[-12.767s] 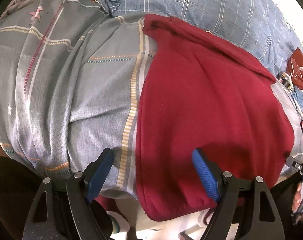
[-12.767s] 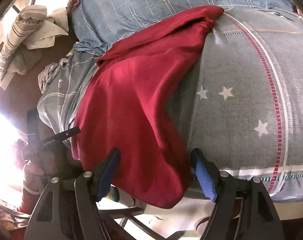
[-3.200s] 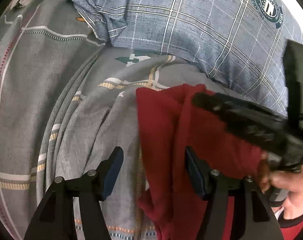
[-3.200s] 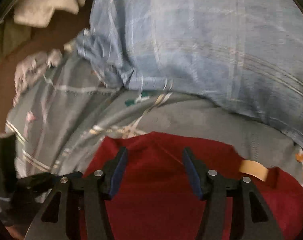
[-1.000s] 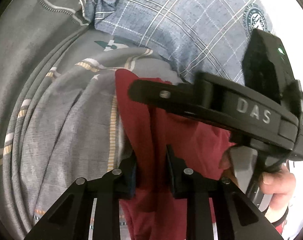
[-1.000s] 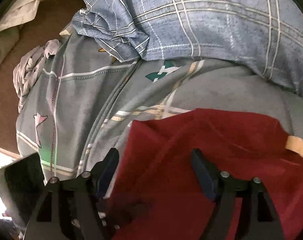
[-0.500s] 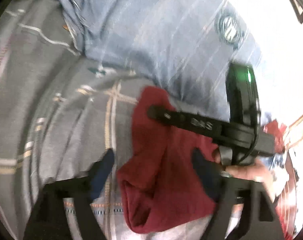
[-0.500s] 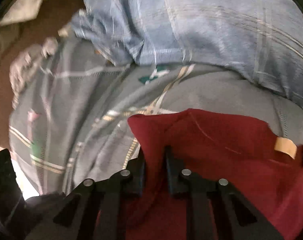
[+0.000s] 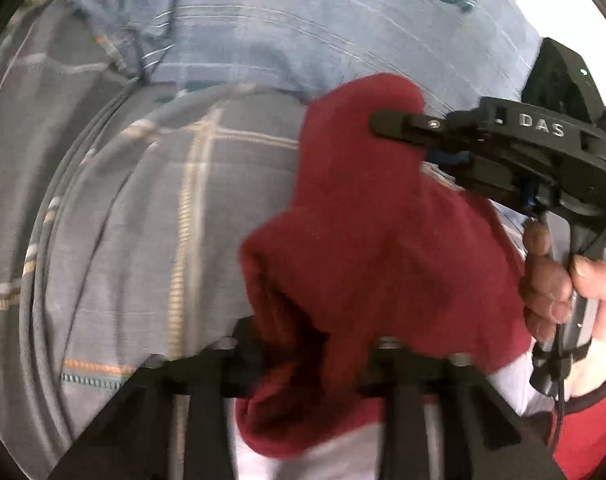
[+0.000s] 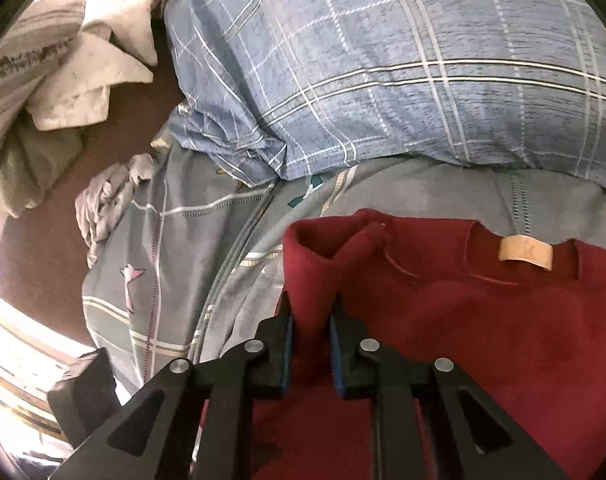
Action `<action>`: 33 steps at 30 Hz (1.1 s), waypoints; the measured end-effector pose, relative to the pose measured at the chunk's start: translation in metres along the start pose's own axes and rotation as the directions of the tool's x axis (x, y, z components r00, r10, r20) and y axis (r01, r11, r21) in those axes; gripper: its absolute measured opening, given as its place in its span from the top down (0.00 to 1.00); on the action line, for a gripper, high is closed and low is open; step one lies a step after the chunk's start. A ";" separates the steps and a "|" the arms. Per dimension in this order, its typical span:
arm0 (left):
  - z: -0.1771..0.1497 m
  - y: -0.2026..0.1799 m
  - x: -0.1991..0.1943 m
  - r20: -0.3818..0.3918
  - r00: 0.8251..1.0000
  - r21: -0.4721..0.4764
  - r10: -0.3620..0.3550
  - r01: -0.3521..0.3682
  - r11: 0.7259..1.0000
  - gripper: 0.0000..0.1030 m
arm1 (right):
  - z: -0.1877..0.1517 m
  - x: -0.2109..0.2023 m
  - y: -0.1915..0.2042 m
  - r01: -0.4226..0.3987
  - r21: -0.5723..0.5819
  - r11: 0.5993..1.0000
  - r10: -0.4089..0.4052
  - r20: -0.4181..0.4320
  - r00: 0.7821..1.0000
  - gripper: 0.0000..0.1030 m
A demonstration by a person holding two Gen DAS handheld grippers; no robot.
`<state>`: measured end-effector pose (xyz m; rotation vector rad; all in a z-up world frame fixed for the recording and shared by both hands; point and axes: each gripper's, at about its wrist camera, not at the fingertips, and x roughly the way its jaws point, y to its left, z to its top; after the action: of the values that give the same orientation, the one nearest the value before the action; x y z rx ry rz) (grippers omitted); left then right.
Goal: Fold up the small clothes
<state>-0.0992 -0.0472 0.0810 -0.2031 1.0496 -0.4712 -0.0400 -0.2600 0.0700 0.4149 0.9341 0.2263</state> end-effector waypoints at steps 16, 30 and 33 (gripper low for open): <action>-0.016 -0.228 0.049 -0.095 0.969 0.246 -0.228 0.245 0.938 0.75 | -0.026 -0.164 -0.124 0.286 0.140 0.948 -0.308 0.176 0.935 0.91; -0.022 -0.196 0.008 -0.078 0.980 0.359 -0.185 0.200 0.912 0.37 | -0.083 -0.190 -0.132 0.183 0.277 0.943 -0.238 0.180 0.954 0.27; -0.025 -0.183 0.010 -0.067 0.991 0.313 -0.118 0.133 0.940 0.38 | -0.094 -0.176 -0.131 0.189 0.278 0.942 -0.233 0.136 0.963 0.26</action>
<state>-0.1674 -0.2115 0.1305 0.0282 0.9945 -0.7567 -0.2175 -0.4181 0.0915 0.5648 0.8371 -0.1308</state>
